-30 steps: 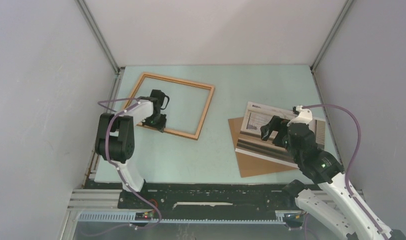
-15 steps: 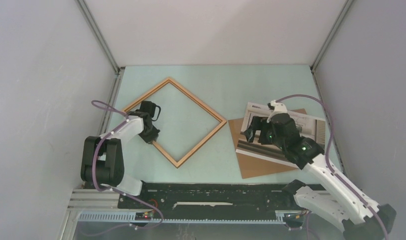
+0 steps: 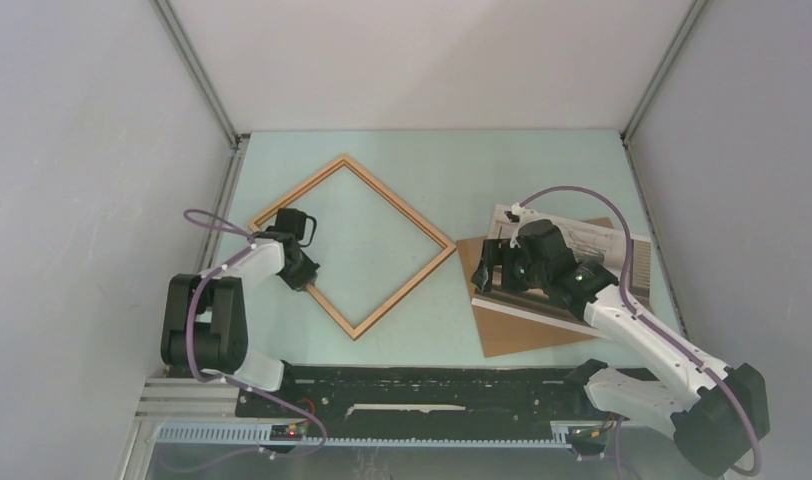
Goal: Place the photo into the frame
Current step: Move the photo frame to the center of the board.
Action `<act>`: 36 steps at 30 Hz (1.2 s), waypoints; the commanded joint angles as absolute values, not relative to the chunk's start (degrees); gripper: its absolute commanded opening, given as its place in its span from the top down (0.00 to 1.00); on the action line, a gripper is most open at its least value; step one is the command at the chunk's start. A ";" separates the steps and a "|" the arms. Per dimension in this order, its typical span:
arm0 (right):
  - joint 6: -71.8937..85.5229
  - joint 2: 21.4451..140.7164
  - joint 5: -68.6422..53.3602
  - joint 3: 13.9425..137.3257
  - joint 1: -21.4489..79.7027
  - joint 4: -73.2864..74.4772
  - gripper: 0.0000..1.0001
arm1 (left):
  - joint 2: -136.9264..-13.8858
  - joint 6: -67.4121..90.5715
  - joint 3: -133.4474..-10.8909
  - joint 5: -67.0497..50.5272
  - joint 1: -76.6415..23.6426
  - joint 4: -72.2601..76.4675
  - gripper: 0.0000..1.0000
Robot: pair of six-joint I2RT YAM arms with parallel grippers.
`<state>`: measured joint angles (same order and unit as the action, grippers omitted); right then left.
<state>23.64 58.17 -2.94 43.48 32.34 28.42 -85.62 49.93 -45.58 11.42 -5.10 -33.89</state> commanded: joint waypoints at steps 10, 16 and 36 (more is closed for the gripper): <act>23.40 60.49 -6.93 43.76 31.14 25.11 0.07 | -78.39 47.81 -36.70 6.28 -2.39 -29.52 0.87; 23.97 60.09 -9.89 43.68 29.98 25.00 0.09 | -71.54 51.21 -32.89 6.59 -1.17 -27.47 0.72; 29.86 60.54 -17.21 38.49 -6.03 25.83 0.00 | -56.64 41.76 -39.85 -6.74 -29.08 -10.34 0.00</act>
